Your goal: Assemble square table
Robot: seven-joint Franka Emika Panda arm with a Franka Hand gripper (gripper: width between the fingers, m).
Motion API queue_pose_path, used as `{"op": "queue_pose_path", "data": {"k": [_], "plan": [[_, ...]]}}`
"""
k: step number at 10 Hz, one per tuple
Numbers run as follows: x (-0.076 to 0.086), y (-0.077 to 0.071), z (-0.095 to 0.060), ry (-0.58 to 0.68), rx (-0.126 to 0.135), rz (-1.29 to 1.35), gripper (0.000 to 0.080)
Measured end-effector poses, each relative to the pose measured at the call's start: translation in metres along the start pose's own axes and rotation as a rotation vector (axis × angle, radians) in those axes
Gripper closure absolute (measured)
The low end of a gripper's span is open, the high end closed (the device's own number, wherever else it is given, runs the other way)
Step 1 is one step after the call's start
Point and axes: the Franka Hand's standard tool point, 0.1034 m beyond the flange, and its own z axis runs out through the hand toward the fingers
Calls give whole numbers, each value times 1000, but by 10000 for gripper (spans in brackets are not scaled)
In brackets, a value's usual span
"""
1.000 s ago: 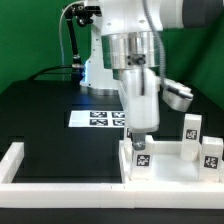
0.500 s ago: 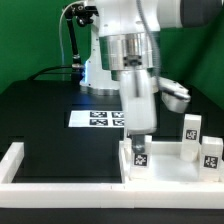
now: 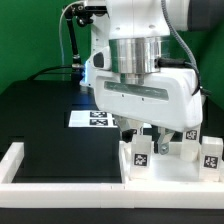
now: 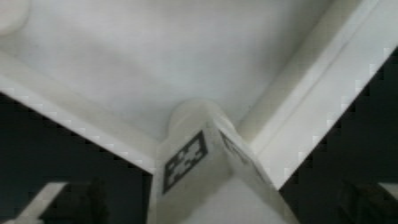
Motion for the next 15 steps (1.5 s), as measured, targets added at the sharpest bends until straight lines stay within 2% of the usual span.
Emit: {"op": "queue_pose_path", "data": {"k": [1, 2, 3, 6, 7, 8, 12, 15], "plan": [[0, 1, 0, 3, -6, -113, 150], [-1, 1, 2, 12, -27, -320, 150], [-1, 0, 2, 16, -28, -428, 150], [-1, 1, 2, 17, -28, -396, 159], [-1, 0, 2, 17, -27, -370, 317], [-1, 0, 2, 17, -26, -294, 495], [0, 0, 2, 22, -22, 21, 511], [3, 1, 0, -42, 30, 556, 511]]}}
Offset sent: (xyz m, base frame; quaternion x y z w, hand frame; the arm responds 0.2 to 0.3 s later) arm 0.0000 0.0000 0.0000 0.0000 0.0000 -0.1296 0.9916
